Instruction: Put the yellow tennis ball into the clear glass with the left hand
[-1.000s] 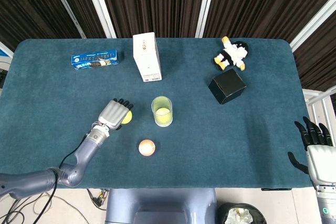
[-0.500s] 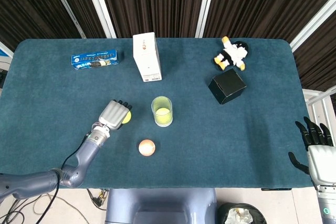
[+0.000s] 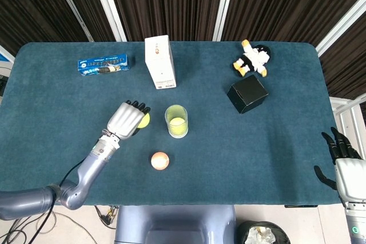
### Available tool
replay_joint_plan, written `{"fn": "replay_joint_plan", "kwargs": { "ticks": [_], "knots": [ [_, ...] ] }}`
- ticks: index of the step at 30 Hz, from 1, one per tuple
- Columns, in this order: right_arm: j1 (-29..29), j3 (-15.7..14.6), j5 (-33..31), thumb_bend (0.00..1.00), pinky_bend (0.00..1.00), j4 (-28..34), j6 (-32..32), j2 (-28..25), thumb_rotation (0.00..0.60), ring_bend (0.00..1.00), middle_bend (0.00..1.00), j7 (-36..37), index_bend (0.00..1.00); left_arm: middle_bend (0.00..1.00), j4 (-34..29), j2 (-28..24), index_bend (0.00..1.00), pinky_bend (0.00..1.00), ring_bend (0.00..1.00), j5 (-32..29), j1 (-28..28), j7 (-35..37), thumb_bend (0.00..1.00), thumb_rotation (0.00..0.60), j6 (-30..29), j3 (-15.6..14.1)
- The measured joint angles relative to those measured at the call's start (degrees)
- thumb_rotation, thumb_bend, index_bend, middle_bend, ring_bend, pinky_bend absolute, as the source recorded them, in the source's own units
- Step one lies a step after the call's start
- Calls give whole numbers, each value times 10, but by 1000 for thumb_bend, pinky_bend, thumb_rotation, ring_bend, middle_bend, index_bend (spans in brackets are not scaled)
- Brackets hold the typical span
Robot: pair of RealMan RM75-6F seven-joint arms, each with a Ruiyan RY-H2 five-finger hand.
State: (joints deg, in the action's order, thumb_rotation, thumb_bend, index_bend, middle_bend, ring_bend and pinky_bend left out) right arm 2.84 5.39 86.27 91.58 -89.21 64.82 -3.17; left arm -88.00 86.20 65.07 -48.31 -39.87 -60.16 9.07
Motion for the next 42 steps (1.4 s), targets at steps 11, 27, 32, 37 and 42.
{"fn": "replay_joint_plan", "kwargs": {
  "ticks": [11,27,32,37,42],
  "knots": [
    [0,1,-3,352,190,-1,2,0,600,108,35,1,132,414,-76,-18,409,484,353,-10,-17,-14,304,600,-47,63],
    [-3,4,-7,352,98,-3,-2,-4,600,107,35,10,132,396,-77,54,402,481,352,-80,-79,-63,262,600,-36,88],
    [-3,4,-6,352,55,-3,-3,-5,600,108,35,13,132,346,-75,58,369,444,326,-89,-83,-66,164,600,-37,84],
    [-3,3,-5,352,59,-3,-2,-4,600,108,35,12,133,259,-80,53,328,372,244,-104,-86,-65,74,600,-32,83],
    [-3,4,-7,353,54,-2,-2,-1,600,108,35,7,132,215,-100,43,311,352,200,-116,-90,-60,41,600,-26,87]
  ]
}}
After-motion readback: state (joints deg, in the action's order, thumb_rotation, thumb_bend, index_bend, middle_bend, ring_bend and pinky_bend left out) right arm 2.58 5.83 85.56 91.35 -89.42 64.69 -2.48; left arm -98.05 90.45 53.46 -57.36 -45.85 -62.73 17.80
